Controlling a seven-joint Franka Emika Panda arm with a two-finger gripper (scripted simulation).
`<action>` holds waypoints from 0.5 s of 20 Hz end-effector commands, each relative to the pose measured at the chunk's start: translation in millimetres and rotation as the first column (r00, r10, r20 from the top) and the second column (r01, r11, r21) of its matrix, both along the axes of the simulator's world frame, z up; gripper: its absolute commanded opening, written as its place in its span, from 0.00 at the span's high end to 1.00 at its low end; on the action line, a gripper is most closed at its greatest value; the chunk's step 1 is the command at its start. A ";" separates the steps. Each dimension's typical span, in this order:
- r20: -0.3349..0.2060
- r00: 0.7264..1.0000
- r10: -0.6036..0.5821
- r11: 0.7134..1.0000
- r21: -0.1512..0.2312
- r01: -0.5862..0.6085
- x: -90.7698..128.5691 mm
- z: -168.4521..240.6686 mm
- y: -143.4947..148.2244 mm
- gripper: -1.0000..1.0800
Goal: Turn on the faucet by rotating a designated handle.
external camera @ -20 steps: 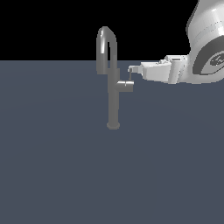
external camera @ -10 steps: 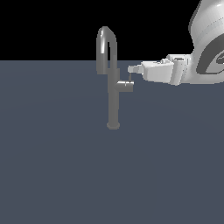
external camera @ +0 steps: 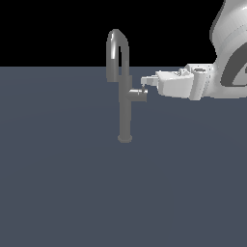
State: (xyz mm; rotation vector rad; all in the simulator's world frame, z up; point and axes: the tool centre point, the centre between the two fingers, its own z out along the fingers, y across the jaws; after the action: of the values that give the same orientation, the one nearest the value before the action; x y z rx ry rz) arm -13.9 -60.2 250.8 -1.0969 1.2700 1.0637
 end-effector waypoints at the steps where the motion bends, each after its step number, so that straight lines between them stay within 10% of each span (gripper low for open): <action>1: -0.006 1.000 0.001 1.000 0.002 -0.001 -6.2 -9.4 0.9 1.00; 10: 0.007 1.000 0.003 1.000 0.001 -0.003 -16.4 -29.9 2.6 1.00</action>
State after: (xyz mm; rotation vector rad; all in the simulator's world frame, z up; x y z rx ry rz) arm -27.5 -58.0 232.1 -1.1075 1.2525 1.0528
